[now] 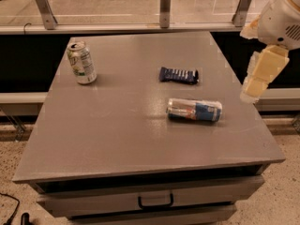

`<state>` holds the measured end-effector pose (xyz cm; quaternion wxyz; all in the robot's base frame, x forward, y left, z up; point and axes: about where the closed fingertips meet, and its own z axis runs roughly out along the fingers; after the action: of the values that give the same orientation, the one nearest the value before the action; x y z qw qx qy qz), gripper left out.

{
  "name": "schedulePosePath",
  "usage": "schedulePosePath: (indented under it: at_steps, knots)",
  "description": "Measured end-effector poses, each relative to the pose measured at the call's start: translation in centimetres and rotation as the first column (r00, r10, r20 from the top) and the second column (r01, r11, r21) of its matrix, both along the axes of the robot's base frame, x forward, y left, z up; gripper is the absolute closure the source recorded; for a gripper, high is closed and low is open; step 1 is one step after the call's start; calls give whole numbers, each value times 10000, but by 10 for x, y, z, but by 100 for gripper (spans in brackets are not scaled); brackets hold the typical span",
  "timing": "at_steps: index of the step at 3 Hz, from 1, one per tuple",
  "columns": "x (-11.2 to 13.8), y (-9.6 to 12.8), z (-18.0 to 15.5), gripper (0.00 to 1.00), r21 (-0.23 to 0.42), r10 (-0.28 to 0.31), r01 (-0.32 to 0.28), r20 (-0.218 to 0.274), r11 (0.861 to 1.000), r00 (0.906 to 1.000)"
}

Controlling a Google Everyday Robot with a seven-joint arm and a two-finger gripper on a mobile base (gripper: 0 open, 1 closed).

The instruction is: Pick rxbar blueberry

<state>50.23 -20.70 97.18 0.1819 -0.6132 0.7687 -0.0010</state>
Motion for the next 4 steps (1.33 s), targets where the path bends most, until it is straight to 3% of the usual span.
schedulePosePath:
  at_steps: [1, 2, 4]
  knots:
    - [31, 2, -12, 0, 419, 45, -34, -258, 9991, 9997]
    - [87, 12, -49, 0, 899, -28, 81, -586, 9959, 9983]
    - [154, 40, -114, 0, 1127, 67, 45, -990, 9936, 9951]
